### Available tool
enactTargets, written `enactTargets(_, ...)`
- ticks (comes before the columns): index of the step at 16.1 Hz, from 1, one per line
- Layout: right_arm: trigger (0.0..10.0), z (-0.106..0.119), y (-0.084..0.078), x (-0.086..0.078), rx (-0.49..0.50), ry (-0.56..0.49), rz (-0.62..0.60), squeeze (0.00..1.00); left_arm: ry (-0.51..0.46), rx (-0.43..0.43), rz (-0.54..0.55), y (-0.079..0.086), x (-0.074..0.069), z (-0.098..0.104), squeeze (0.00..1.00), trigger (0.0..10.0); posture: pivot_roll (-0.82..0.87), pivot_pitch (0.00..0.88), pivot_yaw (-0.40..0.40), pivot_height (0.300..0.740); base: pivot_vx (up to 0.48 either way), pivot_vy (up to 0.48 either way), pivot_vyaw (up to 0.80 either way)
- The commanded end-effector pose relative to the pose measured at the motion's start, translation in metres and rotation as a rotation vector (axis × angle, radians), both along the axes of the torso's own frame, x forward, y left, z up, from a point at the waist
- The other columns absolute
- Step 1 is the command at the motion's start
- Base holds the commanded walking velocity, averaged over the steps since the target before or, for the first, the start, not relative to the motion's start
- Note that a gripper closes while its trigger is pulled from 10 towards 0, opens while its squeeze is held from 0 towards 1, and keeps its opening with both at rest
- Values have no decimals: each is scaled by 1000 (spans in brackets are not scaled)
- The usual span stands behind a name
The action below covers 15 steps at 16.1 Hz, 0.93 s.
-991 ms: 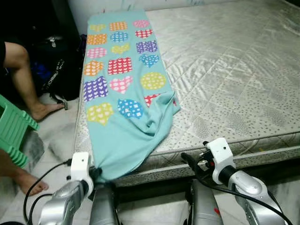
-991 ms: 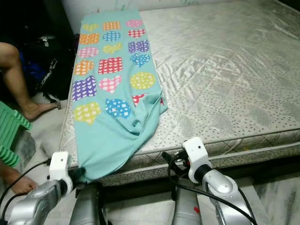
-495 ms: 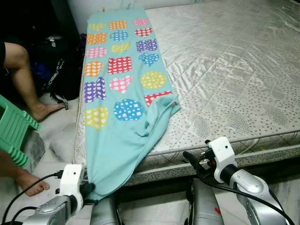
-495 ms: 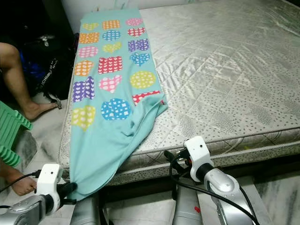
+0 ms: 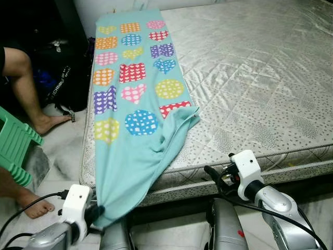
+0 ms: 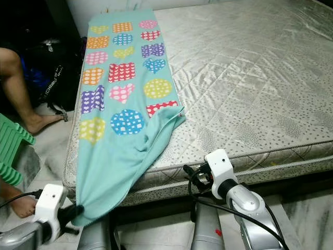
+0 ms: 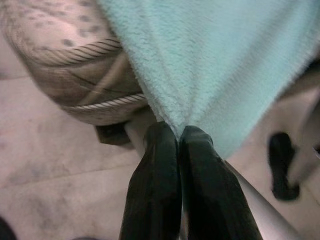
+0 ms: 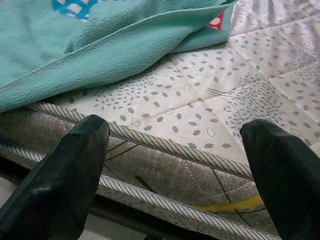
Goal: Clean up the room
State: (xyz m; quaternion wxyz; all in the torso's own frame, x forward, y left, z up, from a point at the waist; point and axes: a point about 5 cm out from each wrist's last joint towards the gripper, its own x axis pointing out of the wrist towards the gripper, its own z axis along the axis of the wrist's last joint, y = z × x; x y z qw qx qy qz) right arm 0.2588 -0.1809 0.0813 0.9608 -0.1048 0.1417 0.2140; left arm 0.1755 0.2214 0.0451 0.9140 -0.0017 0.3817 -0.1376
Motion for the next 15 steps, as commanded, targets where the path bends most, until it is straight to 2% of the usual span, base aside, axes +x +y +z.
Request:
enactTargets(1, 10000, -1, 0, 2, -5, -6, -1, 0, 39, -14, -22, 4, -9, -3, 0, 0, -127, 70, 60, 553, 0, 0, 0)
enactTargets(2, 10000, -1, 0, 3, -7, -15, -12, 0, 18, -15, -41, 5, -7, 0, 0, 0, -124, 69, 58, 553, 0, 0, 0)
enactTargets(4, 10000, -1, -1, 5, -11, -27, -28, 0, -45, 41, 60, 13, 7, 1, 0, 2824, -124, 65, 55, 553, 0, 0, 0)
enactTargets(6, 10000, 0, -2, 6, -16, -37, -35, 0, -96, 75, 139, 24, 16, 1, 0, 3412, -126, 64, 54, 553, 0, 0, 0)
enactTargets(8, 10000, 0, -5, 8, -20, -45, -49, 0, -117, 90, 204, 35, 19, 1, 0, 2941, -127, 64, 52, 553, 0, 0, 0)
enactTargets(9, 10000, 0, -7, 9, -24, -49, -58, 0, -125, 92, 241, 41, 20, 0, 0, 706, -127, 65, 50, 553, 0, 0, 0)
enactTargets(10, 10000, 0, -7, 10, -27, -54, -64, 0, -131, 92, 279, 47, 23, 0, 0, 0, -127, 65, 50, 553, 0, 0, 0)
enactTargets(15, 10000, 0, -10, 12, -37, -63, -80, 0, -134, 122, 359, 71, 34, -7, 0, 0, -130, 61, 50, 553, 0, 0, 0)
